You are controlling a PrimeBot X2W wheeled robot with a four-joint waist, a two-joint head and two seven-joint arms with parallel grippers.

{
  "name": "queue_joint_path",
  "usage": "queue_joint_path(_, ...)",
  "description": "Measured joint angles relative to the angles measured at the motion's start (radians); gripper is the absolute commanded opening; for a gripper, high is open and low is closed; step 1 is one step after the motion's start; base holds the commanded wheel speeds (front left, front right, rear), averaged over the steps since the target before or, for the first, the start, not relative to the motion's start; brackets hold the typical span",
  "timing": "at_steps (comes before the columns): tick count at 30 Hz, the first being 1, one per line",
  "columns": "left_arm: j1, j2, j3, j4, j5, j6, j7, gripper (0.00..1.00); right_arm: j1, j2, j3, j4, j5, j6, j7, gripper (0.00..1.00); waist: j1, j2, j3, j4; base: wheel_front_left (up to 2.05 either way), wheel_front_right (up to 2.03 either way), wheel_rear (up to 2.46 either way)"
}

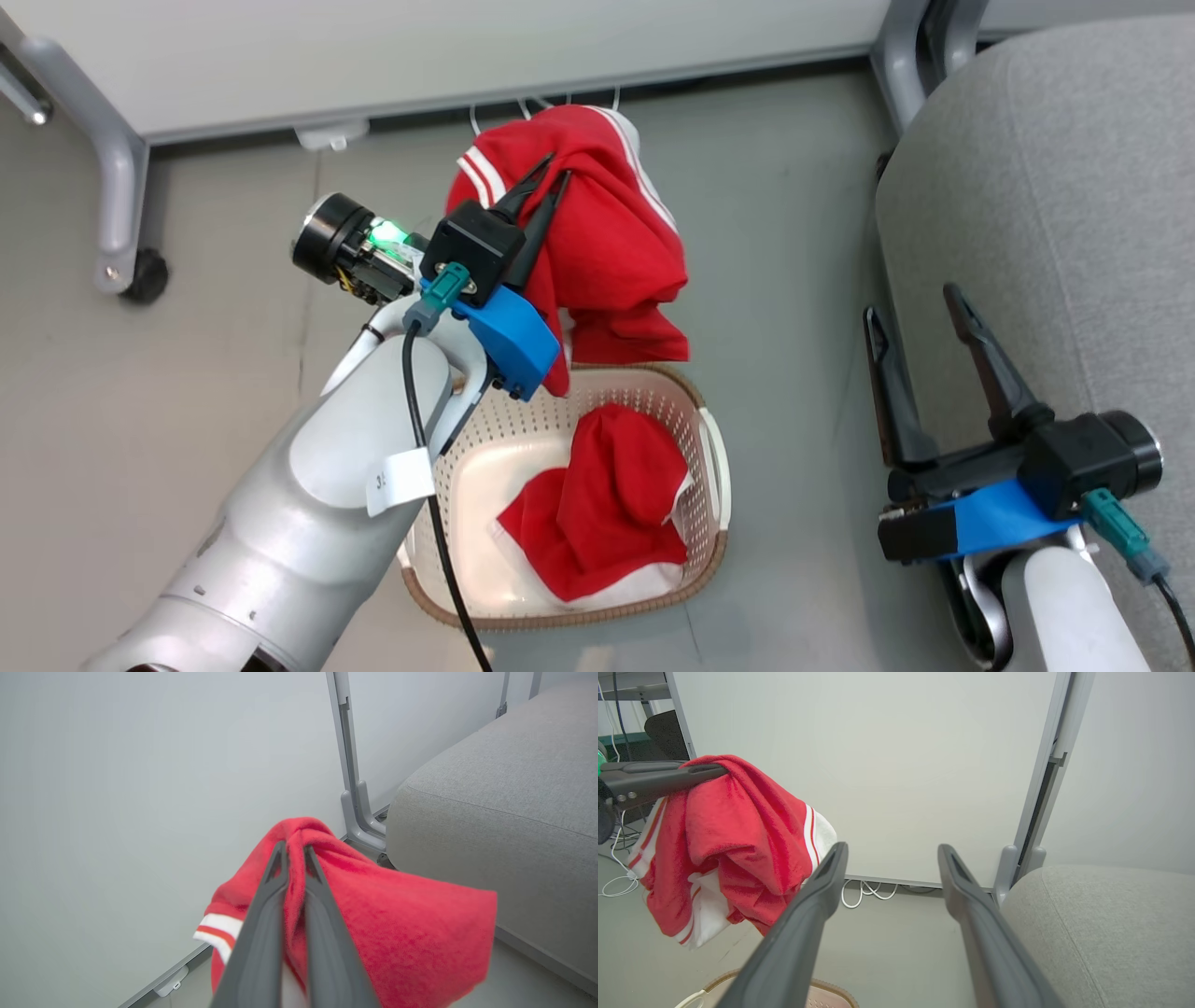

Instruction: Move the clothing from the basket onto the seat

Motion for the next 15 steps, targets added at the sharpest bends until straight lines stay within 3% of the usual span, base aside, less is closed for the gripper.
queue_joint_path(15,0.091,-0.029,0.012,-0.132,0.035,-0.026,0.0,0.0,0.117,0.003,-0.011,0.016,0.008,0.0,0.0,1.0,0.0,0.0,-0.166,0.013,0.0,0.0,0.0)
